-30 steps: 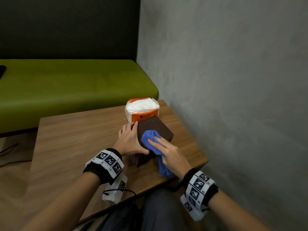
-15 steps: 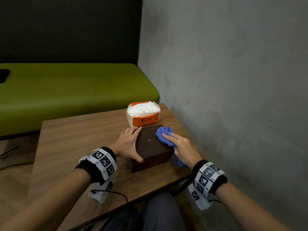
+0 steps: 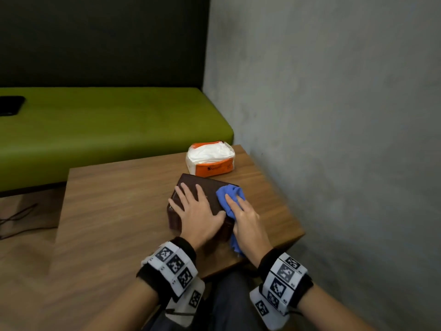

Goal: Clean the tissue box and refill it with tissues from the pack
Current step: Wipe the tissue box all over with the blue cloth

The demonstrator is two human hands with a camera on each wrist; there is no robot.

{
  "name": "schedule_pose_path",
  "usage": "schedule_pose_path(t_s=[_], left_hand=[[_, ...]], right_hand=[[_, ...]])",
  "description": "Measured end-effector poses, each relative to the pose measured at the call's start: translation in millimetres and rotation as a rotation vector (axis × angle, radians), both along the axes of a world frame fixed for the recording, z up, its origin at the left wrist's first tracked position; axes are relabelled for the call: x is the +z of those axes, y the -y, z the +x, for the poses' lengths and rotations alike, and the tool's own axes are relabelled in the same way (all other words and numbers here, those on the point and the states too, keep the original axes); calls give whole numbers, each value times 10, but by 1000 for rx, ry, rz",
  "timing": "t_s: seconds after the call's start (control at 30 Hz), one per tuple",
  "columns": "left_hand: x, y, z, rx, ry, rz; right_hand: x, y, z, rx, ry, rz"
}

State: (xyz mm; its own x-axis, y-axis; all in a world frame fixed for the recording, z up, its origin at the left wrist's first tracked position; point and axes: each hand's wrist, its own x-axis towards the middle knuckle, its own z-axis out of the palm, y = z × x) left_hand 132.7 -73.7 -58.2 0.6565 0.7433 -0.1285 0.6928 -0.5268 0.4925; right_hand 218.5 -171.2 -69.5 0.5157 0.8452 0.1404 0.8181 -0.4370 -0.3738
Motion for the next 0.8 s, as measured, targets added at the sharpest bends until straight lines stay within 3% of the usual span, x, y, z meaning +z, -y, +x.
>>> schedule_pose_path(t_s=[0.23,0.4,0.47,0.57,0.73,0.8], left_hand=[[-158,-267,-35,-246,-15,130],[-120,-578,-96,-433,13,147],[-111,-599,-88,-490,19,157],[-113,-602,-83,-510,33,181],[-91,-673,-109,-459,138,144],[-82,-662,-98,-486,119,166]], right_hand=[[63,-107,334,71,65,75],[-95,190,158,355,188,86],[-47,141,347,290,166,92],[20,1,410,133,79,72],[-35,195,206,367,80,62],[16,167,412,293,75,75]])
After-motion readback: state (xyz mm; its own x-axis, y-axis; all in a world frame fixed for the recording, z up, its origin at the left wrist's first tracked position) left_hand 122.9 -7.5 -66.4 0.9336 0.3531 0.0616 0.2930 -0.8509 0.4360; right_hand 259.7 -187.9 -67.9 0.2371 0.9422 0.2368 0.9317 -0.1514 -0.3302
